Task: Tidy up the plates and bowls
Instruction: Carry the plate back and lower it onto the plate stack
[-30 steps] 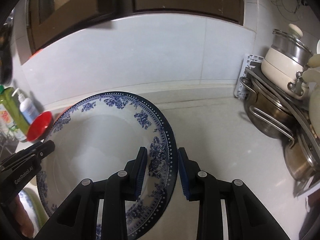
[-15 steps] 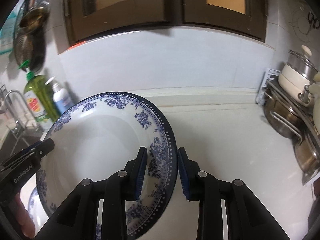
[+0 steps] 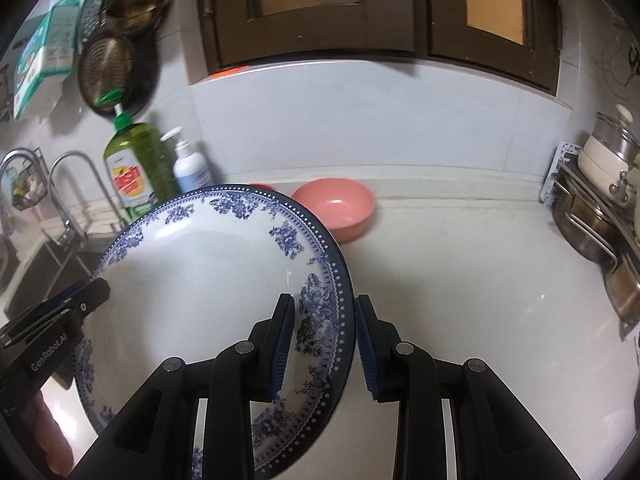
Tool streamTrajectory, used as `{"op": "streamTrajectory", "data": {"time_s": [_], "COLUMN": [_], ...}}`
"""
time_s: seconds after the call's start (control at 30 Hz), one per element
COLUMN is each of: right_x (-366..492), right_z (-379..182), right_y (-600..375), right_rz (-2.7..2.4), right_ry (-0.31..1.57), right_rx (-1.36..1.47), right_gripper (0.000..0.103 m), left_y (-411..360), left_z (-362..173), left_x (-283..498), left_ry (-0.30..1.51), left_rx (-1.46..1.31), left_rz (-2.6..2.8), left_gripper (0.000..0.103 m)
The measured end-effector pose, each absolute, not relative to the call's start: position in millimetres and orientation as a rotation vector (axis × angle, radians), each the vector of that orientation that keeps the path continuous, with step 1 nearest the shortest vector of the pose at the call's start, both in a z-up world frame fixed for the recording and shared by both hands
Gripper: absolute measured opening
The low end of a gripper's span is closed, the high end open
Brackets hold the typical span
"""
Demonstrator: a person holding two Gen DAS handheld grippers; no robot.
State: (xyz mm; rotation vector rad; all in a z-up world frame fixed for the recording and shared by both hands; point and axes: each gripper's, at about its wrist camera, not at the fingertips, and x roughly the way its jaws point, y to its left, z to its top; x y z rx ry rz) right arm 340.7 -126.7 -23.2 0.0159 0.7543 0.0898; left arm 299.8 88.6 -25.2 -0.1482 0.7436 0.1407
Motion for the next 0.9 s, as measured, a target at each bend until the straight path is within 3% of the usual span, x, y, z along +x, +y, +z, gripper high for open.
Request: {"op": "streamTrajectory", "data": {"time_s": [0.9], "right_x": [298.5], "right_z": [-85.7], "right_y": [-55.2], "right_rz": [0.143], "right_ry": [0.941], "right_rx": [0.027], "right_gripper": [0.032], "left_y": [140.7], "left_z": [-82.5], "left_x": [250.1], "left_ry": [0.899], "left_rx": [-0.084], "left_rz": [0.176], "left_gripper": [0.032]}}
